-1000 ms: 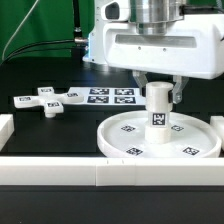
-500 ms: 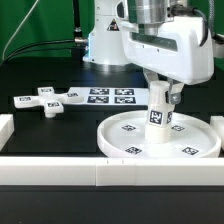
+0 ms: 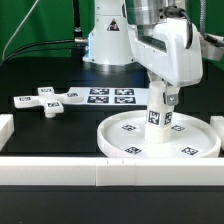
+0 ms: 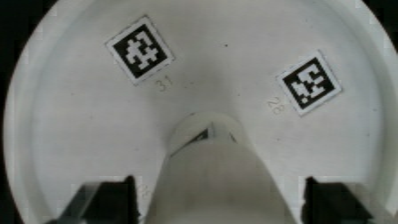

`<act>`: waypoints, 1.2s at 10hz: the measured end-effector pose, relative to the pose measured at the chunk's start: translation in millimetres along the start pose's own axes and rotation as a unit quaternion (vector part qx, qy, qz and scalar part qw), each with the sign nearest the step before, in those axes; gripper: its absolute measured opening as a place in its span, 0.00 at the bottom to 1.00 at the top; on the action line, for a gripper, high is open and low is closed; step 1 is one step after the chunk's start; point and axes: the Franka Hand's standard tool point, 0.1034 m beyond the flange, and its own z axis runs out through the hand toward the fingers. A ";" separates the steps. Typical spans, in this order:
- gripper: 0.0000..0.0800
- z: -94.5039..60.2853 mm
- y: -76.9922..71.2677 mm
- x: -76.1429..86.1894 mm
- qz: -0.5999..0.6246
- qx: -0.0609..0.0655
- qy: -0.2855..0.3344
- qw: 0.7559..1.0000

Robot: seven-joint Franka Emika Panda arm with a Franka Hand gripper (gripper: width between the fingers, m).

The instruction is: Assemble round table

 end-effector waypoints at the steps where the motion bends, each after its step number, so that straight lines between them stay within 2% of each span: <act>1: 0.76 0.7 0.1 0.1 -0.033 0.000 0.000 0.999; 2: 0.80 2.7 0.7 -0.1 -0.069 -0.001 0.001 0.998; 3: 0.80 2.7 0.5 -1.4 -0.111 -0.002 0.002 0.994; 8: 0.81 4.7 3.7 -3.8 -0.320 -0.003 -0.001 0.948; 10: 0.81 3.0 2.8 -4.8 -0.415 -0.014 -0.003 0.910; 11: 0.81 2.1 1.5 -3.6 -0.457 -0.013 -0.003 0.889; 12: 0.81 1.9 0.8 -3.4 -0.515 -0.015 0.000 0.857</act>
Offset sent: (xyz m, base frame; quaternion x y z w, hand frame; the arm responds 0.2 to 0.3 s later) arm -0.0002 -0.0012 0.0046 -0.0038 0.0512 -0.2477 0.9675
